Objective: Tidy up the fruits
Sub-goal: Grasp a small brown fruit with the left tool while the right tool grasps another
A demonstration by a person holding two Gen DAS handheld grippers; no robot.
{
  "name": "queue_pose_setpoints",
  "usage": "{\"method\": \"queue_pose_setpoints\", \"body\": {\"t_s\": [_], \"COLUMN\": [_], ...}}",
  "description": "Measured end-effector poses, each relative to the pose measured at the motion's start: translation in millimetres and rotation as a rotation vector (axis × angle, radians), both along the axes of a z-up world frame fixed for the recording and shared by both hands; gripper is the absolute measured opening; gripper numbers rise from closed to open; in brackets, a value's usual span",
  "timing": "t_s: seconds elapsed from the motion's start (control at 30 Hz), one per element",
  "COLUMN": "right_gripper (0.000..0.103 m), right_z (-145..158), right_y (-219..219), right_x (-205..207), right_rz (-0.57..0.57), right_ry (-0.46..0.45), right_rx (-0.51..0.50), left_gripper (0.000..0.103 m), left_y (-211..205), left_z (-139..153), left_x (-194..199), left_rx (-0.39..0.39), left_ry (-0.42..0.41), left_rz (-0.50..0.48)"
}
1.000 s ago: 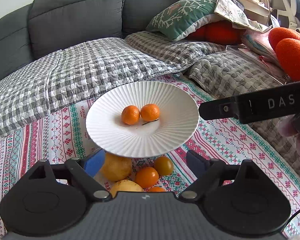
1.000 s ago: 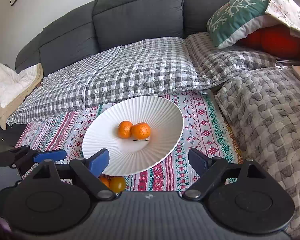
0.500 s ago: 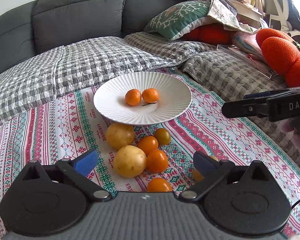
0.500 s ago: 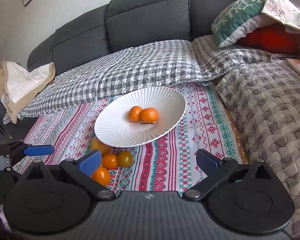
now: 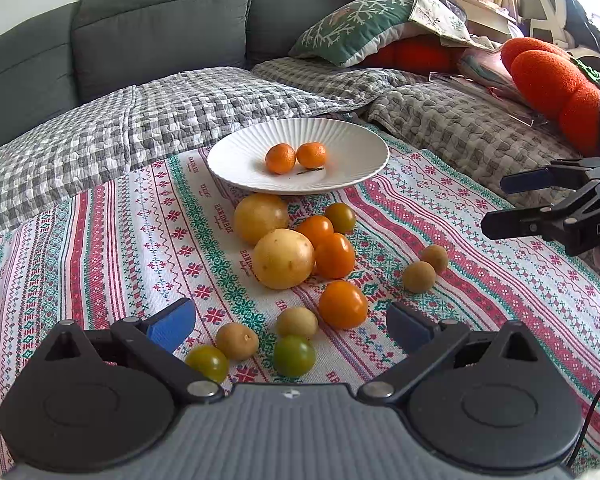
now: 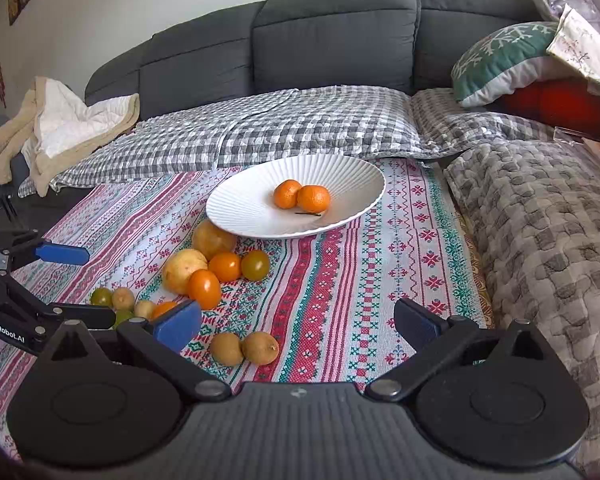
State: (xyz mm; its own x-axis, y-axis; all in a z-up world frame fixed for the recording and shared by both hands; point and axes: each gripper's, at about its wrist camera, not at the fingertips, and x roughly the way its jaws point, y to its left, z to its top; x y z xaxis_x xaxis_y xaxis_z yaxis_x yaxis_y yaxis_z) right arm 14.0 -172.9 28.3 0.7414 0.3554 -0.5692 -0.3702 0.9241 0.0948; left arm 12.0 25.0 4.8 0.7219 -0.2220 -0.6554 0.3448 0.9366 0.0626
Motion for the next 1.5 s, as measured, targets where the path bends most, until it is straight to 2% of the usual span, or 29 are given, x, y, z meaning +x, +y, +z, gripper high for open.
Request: {"method": "queue_pose_setpoints", "body": {"t_s": [0.17,0.37,0.47,0.5,0.67,0.77,0.83,1.07,1.13,1.5], "right_gripper": [0.102,0.102,0.102,0.102,0.102,0.102,0.102,0.102,0.102,0.099], "right_z": [-16,-25,-29,-30,-34,-34,-33,-32,-33,-34], "right_y": [-1,-7,-11,-13,-20,-23,-24,-27,-26,-11], "right_x": [-6,-8,-8,-8,-8,-8,-8,-7,-7,1], "right_rz": [0.026,0.033,0.033,0.033,0.026,0.021,0.019,0.014,0.016,0.041], "right_ry": [0.021,0.043,0.054,0.056,0.069,0.069,0.066,0.064,0.065,0.073], "right_rx": [-0.066,-0.088,-0.088,-0.088,-0.087,-0.083,-0.079,-0.074,-0.074,-0.067], "left_gripper": [0.095,0.091,0.081,0.075,0.066,0.057,0.048,0.026,0.017,0.015], "left_y": [-16,-43,-55,-57,-70,-77,-82,-90,-91,-76], "left_z": [-8,-19,-23,-24,-23,-23,-24,-29,-30,-15], "left_x": [-11,-10,-5,-2,6,10,12,26,29,28], "left_rx": [0.016,0.011,0.013,0.01,0.001,-0.002,0.012,0.067,0.071,0.042], "left_ry": [-0.027,-0.01,-0.002,0.002,-0.025,-0.018,-0.012,0.015,0.023,0.028], "left_rz": [-0.065,-0.146,-0.176,-0.182,-0.195,-0.198,-0.209,-0.199,-0.193,-0.153]}}
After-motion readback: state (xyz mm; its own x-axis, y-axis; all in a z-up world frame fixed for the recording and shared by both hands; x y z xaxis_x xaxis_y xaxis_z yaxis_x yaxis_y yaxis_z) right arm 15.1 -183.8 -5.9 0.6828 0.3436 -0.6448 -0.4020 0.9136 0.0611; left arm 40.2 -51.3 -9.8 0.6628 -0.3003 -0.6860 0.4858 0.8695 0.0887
